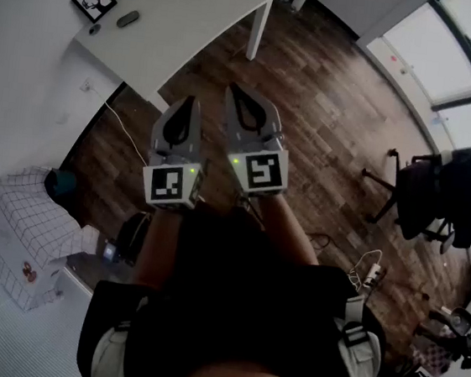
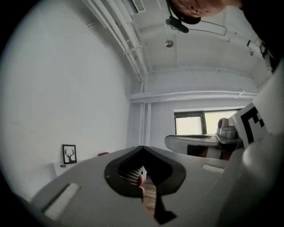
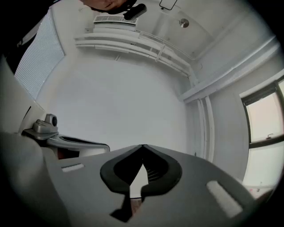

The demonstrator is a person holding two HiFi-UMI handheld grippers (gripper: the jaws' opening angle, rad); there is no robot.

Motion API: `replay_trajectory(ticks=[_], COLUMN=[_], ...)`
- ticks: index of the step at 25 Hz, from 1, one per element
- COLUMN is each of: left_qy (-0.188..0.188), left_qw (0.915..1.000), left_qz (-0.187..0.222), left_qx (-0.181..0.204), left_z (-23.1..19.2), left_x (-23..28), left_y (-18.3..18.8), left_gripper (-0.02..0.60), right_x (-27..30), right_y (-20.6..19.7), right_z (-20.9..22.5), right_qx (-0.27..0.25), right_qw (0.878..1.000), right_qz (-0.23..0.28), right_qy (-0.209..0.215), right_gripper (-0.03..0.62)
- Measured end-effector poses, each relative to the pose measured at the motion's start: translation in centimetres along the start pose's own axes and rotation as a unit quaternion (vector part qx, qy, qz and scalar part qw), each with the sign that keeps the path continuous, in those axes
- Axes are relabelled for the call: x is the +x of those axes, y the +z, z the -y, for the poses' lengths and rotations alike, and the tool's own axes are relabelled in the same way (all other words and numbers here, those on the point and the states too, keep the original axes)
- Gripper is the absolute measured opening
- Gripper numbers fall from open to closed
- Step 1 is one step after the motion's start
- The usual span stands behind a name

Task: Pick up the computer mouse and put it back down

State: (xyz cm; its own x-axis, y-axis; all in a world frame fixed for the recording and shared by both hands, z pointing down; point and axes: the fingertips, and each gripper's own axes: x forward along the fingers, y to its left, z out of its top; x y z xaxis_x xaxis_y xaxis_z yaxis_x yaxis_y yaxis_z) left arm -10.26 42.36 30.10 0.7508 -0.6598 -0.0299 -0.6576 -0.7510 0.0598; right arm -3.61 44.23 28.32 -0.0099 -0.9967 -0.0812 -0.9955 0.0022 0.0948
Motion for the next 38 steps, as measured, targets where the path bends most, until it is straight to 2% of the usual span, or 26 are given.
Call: replay_trajectory(ticks=[11,25,31,38], left_qy=[-0.001,-0.023,-0.019,-0.007], left_qw=[1.0,0.9997,0.9996,0.9995], left_qz=[0.002,-0.004,-0.01,-0.011], left_qx=[-0.004,-0.012,-0.018,-0.03], left_z=[-2.5,-7.6,-10.1,-11.9], left_x=[-0.2,-0.4,-0.6,2.1], left_y=[0.0,-0.1,-0.8,-1.8], left_gripper=[0.0,0.0,0.0,0.0], right_x=[1.4,5.1,6.4,9.7], right_y=[-0.3,-0.7,-1.3,-3.2], right_z=[-1.8,-5.1,-6.6,-5.4], right_qx=[0.008,-0.002,-0.013,-0.01], right_qw=[1.0,1.0,0.999,0.999], right_qz=[-0.001,-0.014,-0.023,-0.039], right_qy=[-0.004,-0.022,-0.017,0.002], right_gripper=[0.014,0.014,0.014,0.014])
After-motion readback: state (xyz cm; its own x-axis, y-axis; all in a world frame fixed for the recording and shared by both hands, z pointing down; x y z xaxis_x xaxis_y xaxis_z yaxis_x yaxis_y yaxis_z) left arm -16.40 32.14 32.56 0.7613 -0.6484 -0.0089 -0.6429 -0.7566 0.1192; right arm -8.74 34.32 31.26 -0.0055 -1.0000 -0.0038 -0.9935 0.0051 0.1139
